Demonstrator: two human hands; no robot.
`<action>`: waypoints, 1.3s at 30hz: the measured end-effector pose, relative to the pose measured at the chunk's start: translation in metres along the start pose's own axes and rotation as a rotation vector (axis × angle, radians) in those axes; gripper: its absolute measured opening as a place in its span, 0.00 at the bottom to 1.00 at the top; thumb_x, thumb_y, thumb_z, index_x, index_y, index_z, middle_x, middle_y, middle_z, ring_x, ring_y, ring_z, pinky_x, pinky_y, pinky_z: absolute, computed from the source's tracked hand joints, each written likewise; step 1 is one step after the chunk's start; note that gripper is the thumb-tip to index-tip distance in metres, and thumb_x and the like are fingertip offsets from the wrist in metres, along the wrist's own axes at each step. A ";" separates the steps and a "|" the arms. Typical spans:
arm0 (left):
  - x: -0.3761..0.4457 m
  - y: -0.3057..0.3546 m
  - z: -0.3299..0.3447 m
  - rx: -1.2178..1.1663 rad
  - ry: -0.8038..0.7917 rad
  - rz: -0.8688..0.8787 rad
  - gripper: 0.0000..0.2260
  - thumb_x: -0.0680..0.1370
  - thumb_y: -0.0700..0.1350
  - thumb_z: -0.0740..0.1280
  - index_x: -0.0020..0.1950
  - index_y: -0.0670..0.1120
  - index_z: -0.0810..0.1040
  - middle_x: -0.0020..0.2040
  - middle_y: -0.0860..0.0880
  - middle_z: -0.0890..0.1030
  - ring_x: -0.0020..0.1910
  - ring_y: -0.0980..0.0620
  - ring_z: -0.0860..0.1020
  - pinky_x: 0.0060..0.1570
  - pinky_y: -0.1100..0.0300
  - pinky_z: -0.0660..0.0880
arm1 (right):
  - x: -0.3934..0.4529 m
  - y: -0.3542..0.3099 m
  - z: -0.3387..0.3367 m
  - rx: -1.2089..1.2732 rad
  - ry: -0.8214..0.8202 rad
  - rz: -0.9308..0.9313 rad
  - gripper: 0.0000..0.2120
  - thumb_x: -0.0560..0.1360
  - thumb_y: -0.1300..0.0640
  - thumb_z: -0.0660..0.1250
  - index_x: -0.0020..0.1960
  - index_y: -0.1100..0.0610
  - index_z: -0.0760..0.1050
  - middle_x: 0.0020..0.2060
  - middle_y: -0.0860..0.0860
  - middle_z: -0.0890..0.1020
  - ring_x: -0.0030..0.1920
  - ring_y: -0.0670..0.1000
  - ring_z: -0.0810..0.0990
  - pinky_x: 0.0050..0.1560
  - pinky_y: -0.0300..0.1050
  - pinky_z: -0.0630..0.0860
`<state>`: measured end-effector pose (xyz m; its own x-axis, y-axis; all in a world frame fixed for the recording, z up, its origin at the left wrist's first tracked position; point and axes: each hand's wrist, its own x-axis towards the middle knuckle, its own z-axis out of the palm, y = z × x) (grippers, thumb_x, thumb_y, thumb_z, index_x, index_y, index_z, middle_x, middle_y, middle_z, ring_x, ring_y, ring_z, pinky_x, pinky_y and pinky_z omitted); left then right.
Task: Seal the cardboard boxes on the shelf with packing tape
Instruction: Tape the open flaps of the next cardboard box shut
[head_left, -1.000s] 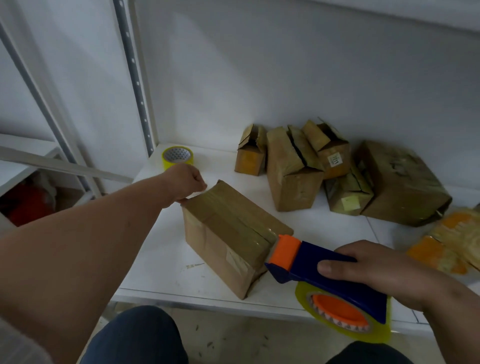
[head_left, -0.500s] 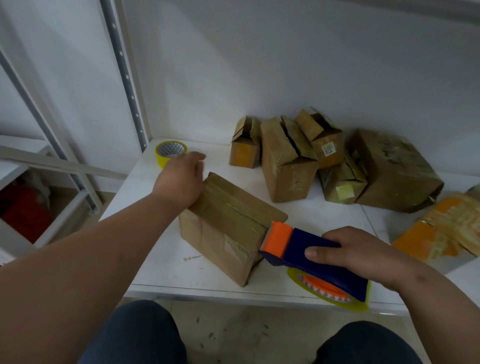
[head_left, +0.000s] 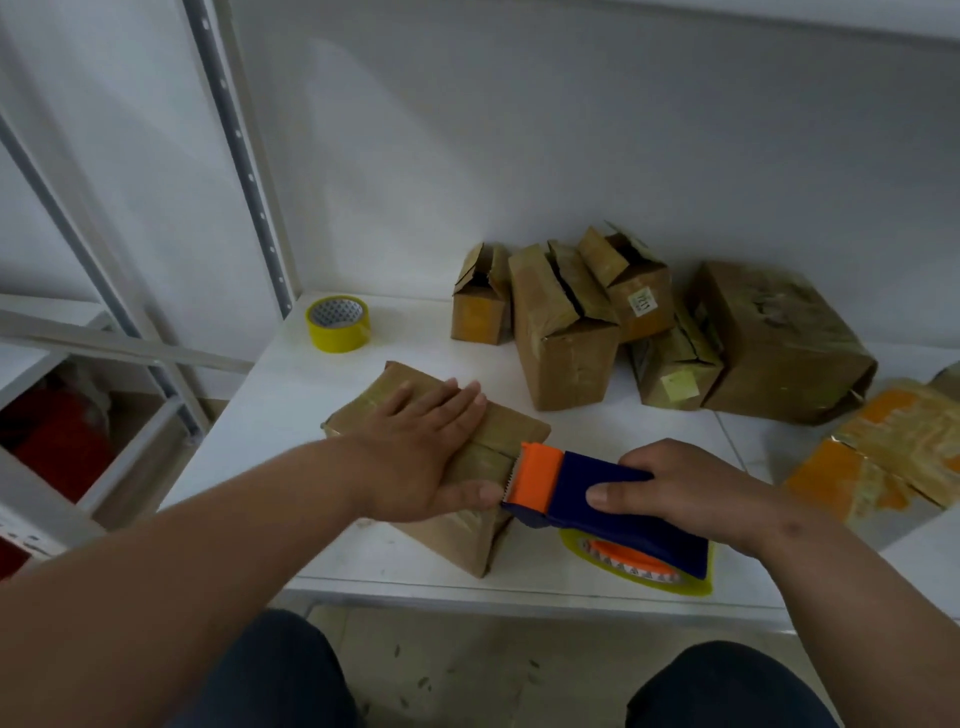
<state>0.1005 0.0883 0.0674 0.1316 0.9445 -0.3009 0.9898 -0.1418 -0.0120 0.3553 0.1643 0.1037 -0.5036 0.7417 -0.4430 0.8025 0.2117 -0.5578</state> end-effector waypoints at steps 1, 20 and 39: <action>0.000 -0.001 -0.004 0.023 -0.017 -0.006 0.48 0.66 0.78 0.40 0.77 0.53 0.30 0.78 0.53 0.33 0.77 0.52 0.34 0.76 0.45 0.39 | 0.001 0.001 0.000 0.000 0.003 -0.007 0.17 0.70 0.40 0.71 0.47 0.54 0.80 0.41 0.50 0.85 0.41 0.51 0.84 0.47 0.48 0.80; 0.012 0.004 0.003 0.022 0.006 -0.056 0.53 0.56 0.83 0.44 0.72 0.63 0.26 0.77 0.59 0.32 0.76 0.48 0.31 0.72 0.34 0.37 | -0.016 0.066 -0.007 0.021 -0.042 -0.043 0.22 0.70 0.35 0.68 0.43 0.54 0.80 0.37 0.50 0.84 0.35 0.45 0.81 0.37 0.37 0.73; 0.005 0.013 0.006 -0.032 0.011 -0.113 0.51 0.53 0.84 0.39 0.70 0.65 0.24 0.77 0.59 0.30 0.76 0.48 0.30 0.70 0.32 0.34 | 0.034 0.005 -0.001 0.287 -0.218 0.272 0.14 0.73 0.47 0.70 0.46 0.58 0.81 0.38 0.53 0.83 0.39 0.52 0.80 0.45 0.44 0.74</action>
<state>0.1135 0.0888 0.0597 0.0199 0.9570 -0.2894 0.9996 -0.0252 -0.0146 0.3420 0.1910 0.0866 -0.3670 0.5882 -0.7206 0.8090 -0.1805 -0.5594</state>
